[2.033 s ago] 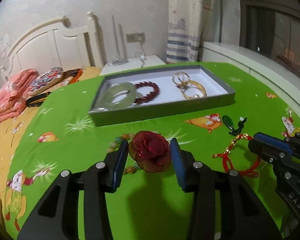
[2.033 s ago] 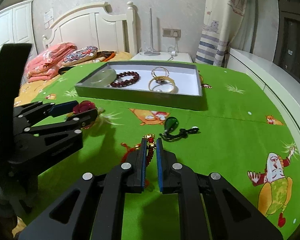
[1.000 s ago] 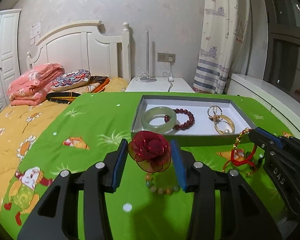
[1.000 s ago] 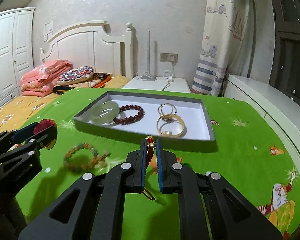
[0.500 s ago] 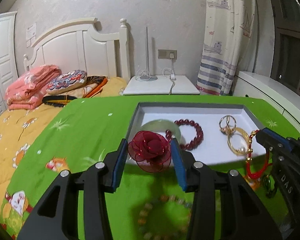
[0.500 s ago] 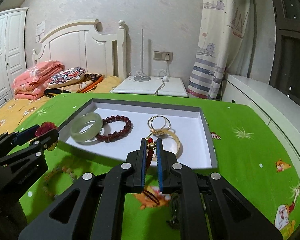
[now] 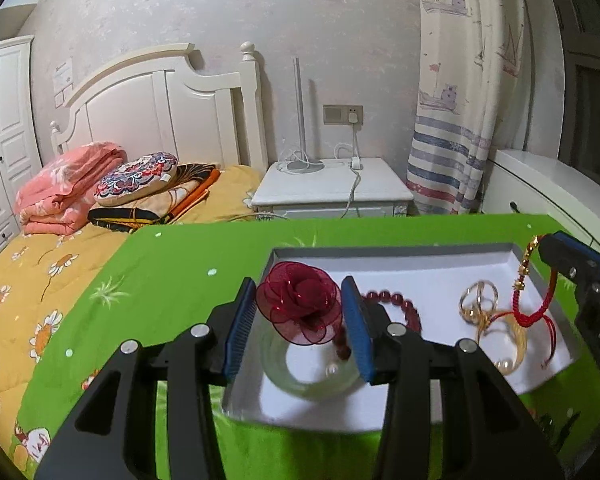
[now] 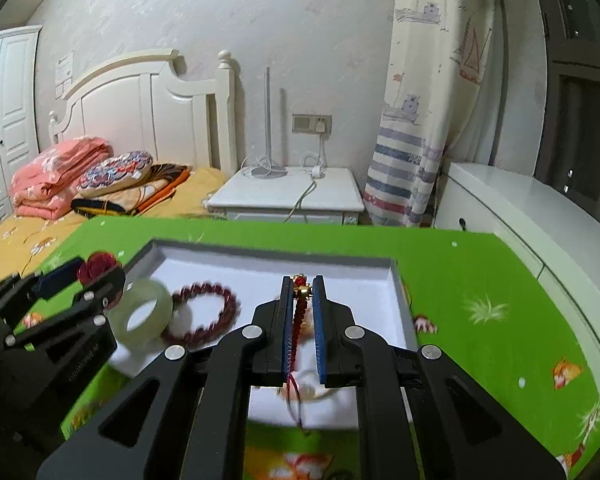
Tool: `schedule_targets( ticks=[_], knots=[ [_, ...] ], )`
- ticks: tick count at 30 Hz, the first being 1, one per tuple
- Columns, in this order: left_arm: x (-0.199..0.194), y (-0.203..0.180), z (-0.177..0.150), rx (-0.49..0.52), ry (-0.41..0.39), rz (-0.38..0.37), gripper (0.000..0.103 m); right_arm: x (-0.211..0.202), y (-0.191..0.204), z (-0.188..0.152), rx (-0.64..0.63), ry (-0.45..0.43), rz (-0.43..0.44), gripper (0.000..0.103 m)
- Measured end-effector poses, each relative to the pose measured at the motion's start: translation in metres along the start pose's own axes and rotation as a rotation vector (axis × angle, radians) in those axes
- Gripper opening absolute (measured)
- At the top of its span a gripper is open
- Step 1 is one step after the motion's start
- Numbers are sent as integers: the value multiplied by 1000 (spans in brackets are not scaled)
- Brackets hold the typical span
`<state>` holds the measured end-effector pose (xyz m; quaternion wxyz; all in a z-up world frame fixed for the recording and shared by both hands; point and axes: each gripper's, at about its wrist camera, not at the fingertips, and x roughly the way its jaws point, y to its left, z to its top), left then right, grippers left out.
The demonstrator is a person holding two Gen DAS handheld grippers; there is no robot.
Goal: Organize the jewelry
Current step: 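Carry the red rose and red string bracelet into the tray and release both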
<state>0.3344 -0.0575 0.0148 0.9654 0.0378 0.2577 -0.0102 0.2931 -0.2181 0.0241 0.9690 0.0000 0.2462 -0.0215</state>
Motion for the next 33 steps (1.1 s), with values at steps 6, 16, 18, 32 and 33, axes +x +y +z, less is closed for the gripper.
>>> schedule_targets(
  ticks=[6,16,18,32,33],
  knots=[
    [8,-3,16,12,3,1,43,5,-4,21,3,2,10,10],
    [31,-9,-3,37,73,1,44,38,-12,-7,29,139,11,11],
    [31,-8,-7,37,79,0,54,39,-13,-9,38,151,15,12],
    [8,2,-24,17,65,-5,74,23,-2,-19,4,158,59,57],
    [3,3,-27,16,65,-13,74,18,-3,-23,10,159,70,57]
  ],
)
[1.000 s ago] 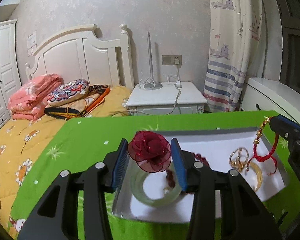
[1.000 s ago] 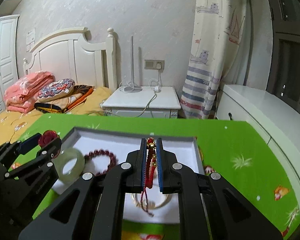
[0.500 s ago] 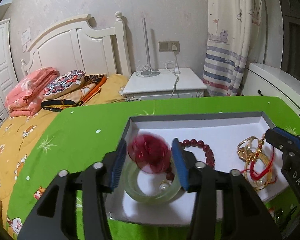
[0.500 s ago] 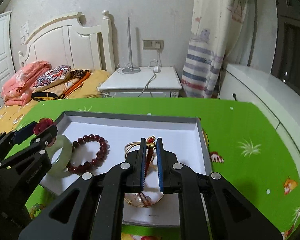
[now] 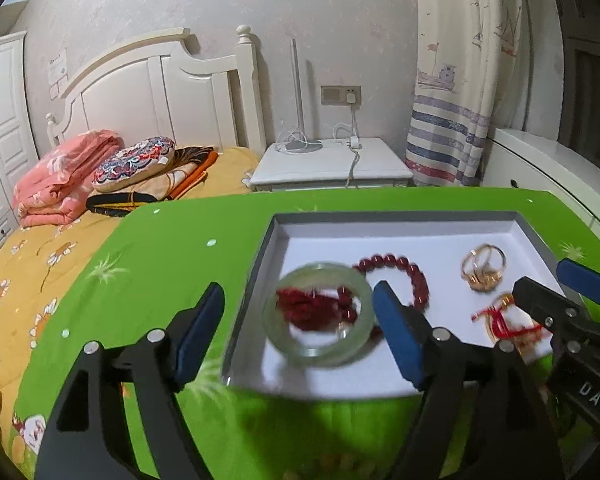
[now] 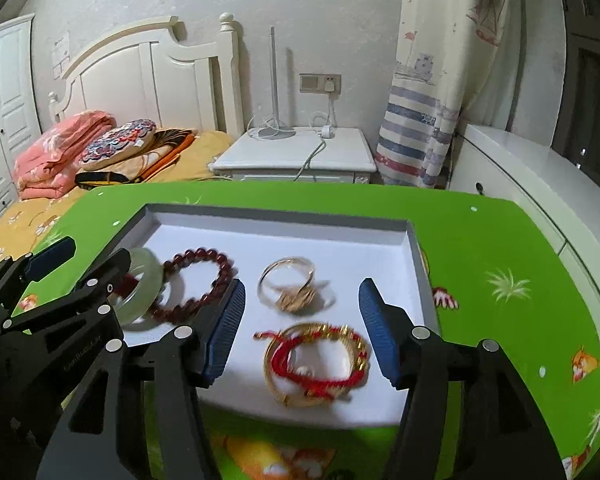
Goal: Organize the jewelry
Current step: 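Carry the red rose and red string bracelet into the tray and release both, then grasp the green jade pendant by its black cord with the right tool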
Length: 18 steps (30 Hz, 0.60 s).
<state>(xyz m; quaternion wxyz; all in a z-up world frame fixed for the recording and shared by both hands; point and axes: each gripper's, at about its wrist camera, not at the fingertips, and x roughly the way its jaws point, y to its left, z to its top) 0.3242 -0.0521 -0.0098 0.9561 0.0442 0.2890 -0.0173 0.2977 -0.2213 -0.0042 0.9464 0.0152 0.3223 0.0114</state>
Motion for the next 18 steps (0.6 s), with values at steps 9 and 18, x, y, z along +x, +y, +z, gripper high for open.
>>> schedule_targets(
  ticks=[9,18],
  knots=[
    [-56,7,-40,16,-14,-21,74,-44,9,-45,-41,8,34,57],
    [-109,24,-80,-12,-23,-65,74,-87,-9,-87,-50,23,48,57]
  ],
)
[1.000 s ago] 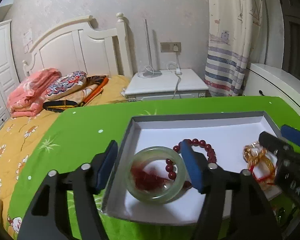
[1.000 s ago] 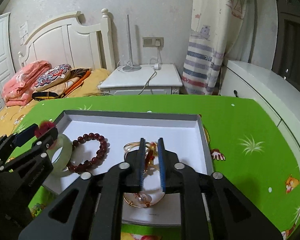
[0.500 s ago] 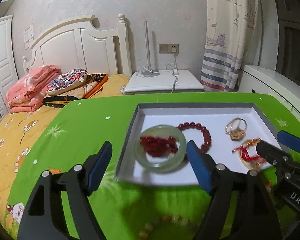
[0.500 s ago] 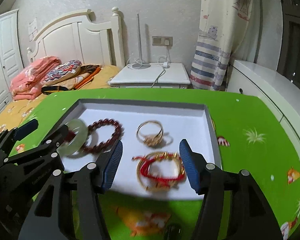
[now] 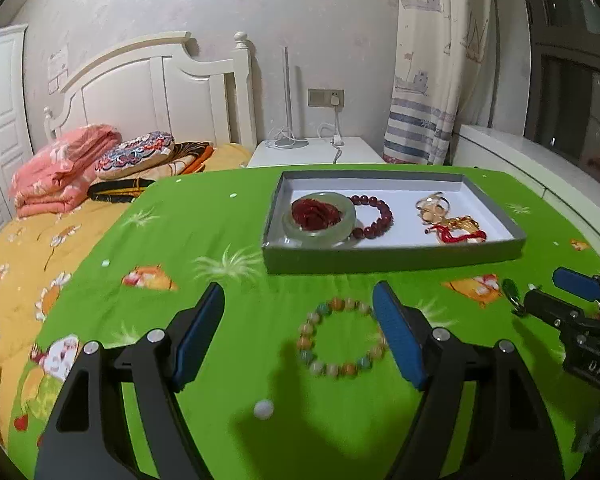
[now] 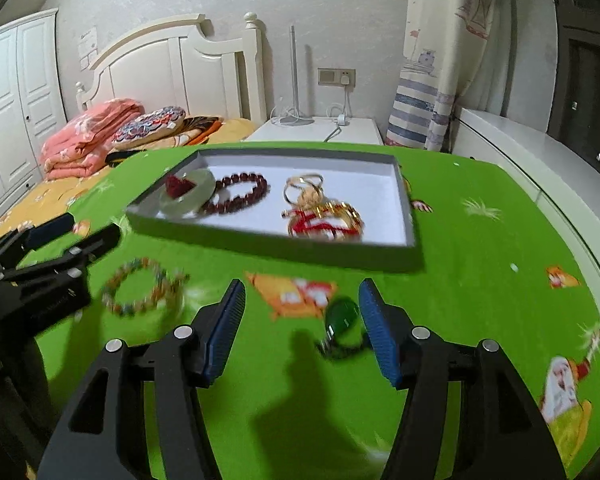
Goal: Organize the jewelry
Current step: 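Grasp the green jade pendant by its black cord with the right tool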
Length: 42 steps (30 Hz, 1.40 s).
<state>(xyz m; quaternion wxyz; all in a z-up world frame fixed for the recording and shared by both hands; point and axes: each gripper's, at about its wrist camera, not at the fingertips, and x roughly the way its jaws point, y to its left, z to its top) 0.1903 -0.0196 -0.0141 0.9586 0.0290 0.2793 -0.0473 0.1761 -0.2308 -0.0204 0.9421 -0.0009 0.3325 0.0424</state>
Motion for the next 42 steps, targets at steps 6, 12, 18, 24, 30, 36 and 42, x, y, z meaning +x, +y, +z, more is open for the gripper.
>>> schedule_targets(
  ticks=[6,12,18,24,30,36,42],
  knots=[
    [-24,17,-12,-41,-24,-6,74,-19,-15,-19,1,15,-2,57],
    [-37,16,-13,-36,-58,6,74,-22,-28,-22,23,24,-34,54],
    [-42,8,-14,-2,-69,16,74,-9,-28,-17,30,65,-36,39],
    [-41,5,-13,4,-69,15,74,10,-33,-10,80,113,-72,30],
    [-40,5,-13,-4,-65,8,74,27,-30,-7,72,166,-110,24],
    [-40,5,-13,5,-62,6,74,34,-28,-5,54,186,-113,23],
    [-36,5,-13,11,-45,-5,74,38,-15,-3,-9,192,-130,12]
  ],
)
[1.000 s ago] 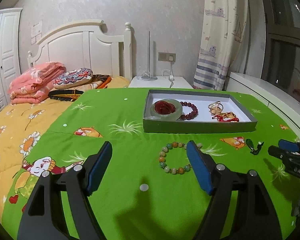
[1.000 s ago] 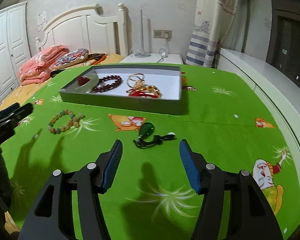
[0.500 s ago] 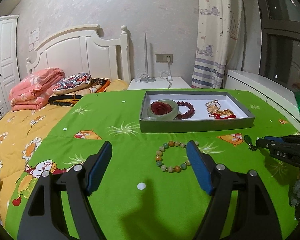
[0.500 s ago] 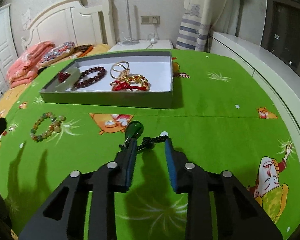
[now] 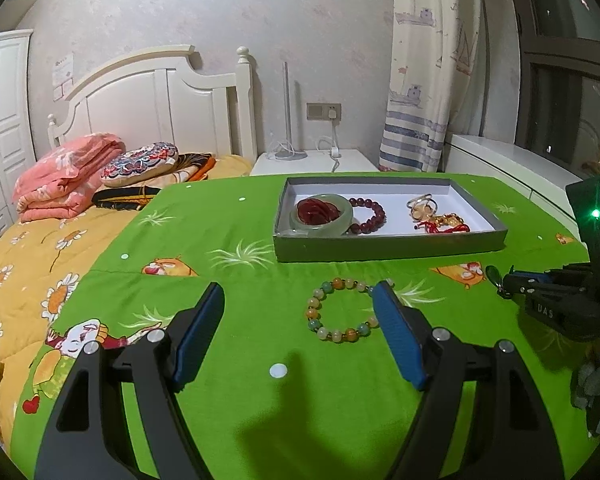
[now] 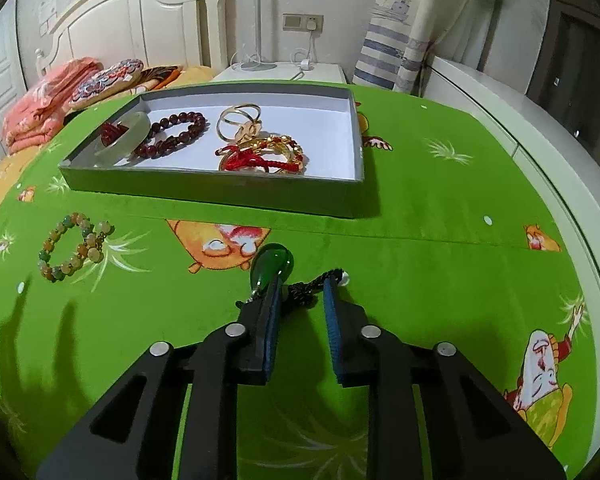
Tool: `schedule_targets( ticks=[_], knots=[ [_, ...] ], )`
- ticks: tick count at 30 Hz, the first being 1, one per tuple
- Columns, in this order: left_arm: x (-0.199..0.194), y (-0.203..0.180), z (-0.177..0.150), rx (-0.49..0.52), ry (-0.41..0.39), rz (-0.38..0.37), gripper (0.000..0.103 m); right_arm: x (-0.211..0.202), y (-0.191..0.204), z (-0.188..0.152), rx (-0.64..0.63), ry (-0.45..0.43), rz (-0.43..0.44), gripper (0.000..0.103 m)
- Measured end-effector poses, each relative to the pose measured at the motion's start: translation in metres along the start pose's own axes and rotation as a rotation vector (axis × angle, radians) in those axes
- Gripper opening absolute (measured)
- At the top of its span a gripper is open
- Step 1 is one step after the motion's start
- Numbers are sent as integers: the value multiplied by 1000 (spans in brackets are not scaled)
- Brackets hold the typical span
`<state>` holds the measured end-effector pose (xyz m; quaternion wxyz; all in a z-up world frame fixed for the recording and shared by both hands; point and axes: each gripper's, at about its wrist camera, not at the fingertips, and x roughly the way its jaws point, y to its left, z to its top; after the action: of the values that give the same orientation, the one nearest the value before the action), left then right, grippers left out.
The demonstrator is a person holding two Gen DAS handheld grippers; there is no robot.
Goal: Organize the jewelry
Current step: 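Grasp the green jade pendant by its black cord with the right tool, then grasp the multicoloured bead bracelet with the left tool while the right tool holds the pendant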
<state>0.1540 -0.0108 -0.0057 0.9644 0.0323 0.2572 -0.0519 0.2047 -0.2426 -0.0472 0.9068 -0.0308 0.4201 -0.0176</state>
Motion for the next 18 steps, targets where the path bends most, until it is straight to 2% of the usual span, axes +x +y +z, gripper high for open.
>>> schedule_targets(
  ticks=[4,9,18],
  knots=[
    [4,-1,0,5,19,-15,74,-6,0,-4,-8,-15,11,11],
    [16,-9,0,29,78,-67,74,-27,-4,-12,16,-92,24,11],
    [60,-42,3,135,237,-144,53,-55,10,-27,-18,-165,66,11]
  ],
)
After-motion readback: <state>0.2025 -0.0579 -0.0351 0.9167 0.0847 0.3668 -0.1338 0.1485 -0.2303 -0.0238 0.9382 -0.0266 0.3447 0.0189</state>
